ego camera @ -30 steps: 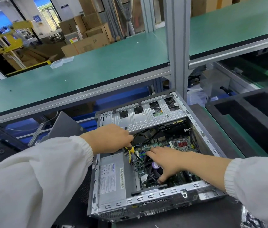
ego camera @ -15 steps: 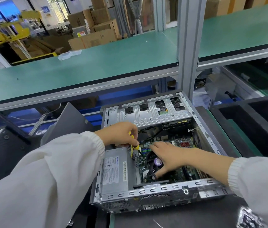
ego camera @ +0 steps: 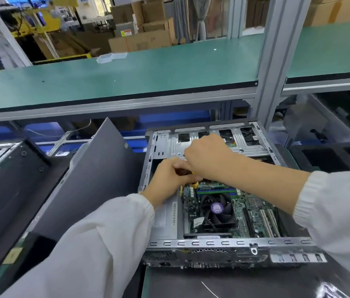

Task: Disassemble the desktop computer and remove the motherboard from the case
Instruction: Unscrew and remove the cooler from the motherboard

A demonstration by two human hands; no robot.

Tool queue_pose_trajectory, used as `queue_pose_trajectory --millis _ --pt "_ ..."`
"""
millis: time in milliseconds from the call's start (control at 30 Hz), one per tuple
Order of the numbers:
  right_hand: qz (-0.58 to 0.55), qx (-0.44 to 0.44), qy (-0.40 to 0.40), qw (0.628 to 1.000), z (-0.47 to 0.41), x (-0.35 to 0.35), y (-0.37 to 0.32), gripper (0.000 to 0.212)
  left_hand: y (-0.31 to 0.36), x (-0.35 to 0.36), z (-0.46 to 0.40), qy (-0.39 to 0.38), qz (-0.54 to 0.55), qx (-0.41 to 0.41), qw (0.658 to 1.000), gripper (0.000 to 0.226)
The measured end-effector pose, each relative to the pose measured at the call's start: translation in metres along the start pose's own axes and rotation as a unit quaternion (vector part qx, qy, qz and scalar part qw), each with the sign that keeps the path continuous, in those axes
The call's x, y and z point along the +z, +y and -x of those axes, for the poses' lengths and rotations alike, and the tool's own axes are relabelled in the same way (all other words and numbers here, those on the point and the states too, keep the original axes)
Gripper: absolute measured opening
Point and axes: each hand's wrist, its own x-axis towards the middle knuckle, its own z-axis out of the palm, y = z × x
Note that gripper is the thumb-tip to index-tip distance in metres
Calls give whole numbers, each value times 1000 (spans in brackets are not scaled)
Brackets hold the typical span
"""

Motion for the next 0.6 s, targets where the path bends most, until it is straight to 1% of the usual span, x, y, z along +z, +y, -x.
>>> queue_pose_trajectory --millis 33,67,100,133,200,267,300,367,433,467,533,600 --pt "2 5 -14 1000 -1 1 -2 49 -1 2 0 11 5 10 1000 27" --pt "7 7 -27 1000 -2 2 -4 48 -3 4 0 15 14 18 1000 25" --pt "15 4 -35 999 -2 3 -5 46 -5 5 -1 14 23 24 999 20" --pt "29 -5 -41 999 -3 5 -6 41 -7 4 -3 7 26 26 999 22" --pt "47 -14 -63 997 -3 7 -6 33 -8 1 -3 -52 32 31 998 28" --pt "37 -14 -80 996 -2 8 -1 20 -7 -5 -4 -96 36 24 994 19" --pt "20 -19 -79 997 -1 8 2 15 -9 -9 -5 -113 44 20 992 19" --pt "-15 -47 -65 997 1 12 6 17 -10 -12 -5 -132 53 8 990 26" --pt "-58 -103 -60 991 3 14 10 17 -13 -11 -4 -136 51 4 989 36" --pt "-86 -135 -64 985 4 14 12 14 -14 -10 -3 -133 51 4 990 36" --pt "-146 -182 -84 969 5 11 20 11 -16 -9 -2 -118 52 2 992 23" --pt "-172 -180 -104 963 6 11 26 12 -17 -8 -3 -102 65 4 993 10"
